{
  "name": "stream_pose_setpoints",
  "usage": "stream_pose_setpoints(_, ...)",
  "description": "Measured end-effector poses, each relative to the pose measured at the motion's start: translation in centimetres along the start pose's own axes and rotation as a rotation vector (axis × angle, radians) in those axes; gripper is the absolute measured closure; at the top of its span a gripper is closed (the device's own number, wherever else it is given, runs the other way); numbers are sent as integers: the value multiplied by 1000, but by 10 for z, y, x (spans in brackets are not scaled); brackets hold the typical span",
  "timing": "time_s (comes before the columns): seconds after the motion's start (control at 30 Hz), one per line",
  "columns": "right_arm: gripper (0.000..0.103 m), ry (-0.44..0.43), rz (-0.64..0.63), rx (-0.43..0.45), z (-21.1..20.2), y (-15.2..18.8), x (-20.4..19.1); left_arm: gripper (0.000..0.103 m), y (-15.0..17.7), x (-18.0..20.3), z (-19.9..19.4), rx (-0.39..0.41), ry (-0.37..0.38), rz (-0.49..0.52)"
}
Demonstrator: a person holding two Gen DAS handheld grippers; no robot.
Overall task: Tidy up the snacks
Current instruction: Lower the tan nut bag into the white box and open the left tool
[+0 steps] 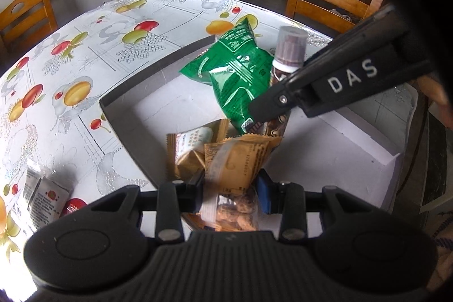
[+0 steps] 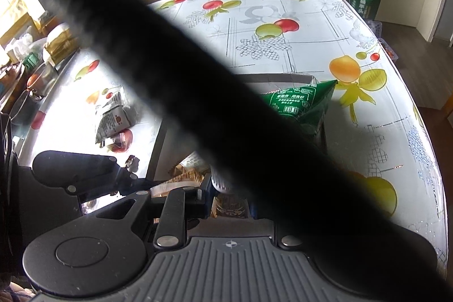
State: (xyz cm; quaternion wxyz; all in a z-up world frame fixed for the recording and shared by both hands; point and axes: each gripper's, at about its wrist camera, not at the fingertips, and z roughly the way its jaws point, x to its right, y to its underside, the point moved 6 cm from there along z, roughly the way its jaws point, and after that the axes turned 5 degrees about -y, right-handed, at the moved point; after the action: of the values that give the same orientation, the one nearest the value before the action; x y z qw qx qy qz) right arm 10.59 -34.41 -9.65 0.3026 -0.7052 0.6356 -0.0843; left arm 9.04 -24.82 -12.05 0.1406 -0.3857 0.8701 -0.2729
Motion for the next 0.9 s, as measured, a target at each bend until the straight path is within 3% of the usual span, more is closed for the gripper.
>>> stream_pose_setpoints(0.6, 77, -6, -1, -7, 12, -7, 2, 67, -1, -1, 0, 4, -1, 10)
stream_pose_setpoints(0.83, 77, -14, -6, 12, 8, -12, -5, 50, -2, 1, -9, 41, -4, 37)
stream_pose_setpoints(0.9, 75, -17, -4, 18, 6, -13, -7, 50, -1, 1, -13, 54, -6, 40)
